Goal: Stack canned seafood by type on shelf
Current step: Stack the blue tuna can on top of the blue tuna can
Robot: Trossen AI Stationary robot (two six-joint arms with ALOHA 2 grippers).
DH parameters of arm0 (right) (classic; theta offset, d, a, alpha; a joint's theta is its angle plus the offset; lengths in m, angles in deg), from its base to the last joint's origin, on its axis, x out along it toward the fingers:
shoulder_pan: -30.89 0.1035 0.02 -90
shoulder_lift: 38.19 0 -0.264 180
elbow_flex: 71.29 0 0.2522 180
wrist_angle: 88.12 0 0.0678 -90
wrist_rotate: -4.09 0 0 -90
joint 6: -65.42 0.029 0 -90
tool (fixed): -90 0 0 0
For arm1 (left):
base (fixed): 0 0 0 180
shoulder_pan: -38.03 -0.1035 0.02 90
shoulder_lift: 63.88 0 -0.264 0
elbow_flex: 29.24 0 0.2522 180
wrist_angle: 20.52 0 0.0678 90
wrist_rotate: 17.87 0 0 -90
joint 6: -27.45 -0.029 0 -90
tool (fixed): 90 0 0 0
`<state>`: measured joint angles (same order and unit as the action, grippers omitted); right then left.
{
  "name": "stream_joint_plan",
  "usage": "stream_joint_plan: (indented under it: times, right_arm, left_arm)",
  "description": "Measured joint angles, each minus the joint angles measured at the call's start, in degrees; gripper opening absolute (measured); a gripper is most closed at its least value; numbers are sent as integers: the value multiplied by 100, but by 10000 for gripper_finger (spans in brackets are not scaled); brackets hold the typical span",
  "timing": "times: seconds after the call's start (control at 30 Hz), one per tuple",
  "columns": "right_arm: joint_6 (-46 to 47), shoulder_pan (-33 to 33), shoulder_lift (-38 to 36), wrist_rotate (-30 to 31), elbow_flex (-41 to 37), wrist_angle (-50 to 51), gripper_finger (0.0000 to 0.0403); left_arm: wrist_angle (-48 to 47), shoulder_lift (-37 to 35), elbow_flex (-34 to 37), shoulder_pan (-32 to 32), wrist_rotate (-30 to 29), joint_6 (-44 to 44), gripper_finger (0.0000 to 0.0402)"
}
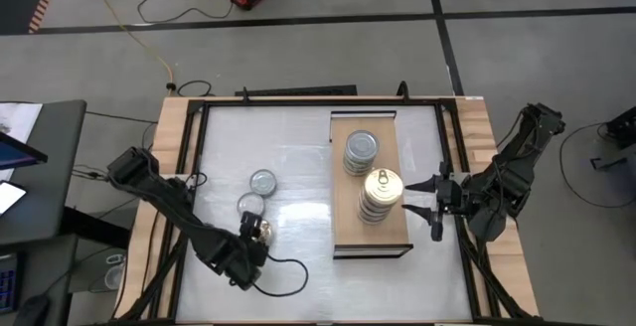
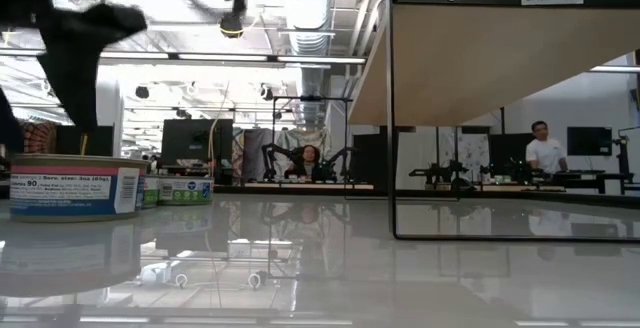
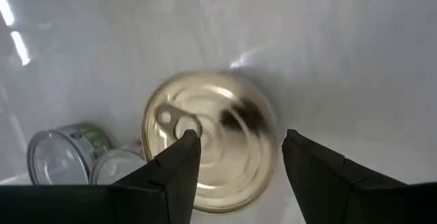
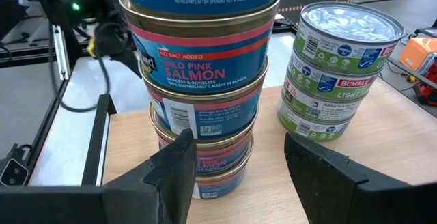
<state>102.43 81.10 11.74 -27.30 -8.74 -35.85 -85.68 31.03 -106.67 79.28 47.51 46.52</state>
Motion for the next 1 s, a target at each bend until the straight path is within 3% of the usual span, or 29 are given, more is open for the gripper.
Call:
stream_joint_plan:
  times: [0.17,0.43,0.6,0.83,1.0]
  right_arm:
    - [-2,0,0,-1,0,4,246]
    - [-2,0,0,-1,0,2,246]
    - [-3,0,0,-1,-1,4,246]
    - [-2,0,0,-1,0,6,246]
    - [-2,0,0,0,0,-18,246]
  left_arm:
    - [147,2,480,-170,-264,83,198]
    - [125,2,951,-621,-2209,614,198]
    - [68,-3,797,-865,-2209,460,198]
    - [585,-24,397,-789,-1386,-1235,197]
    - [792,-22,397,-893,-1370,-1517,183]
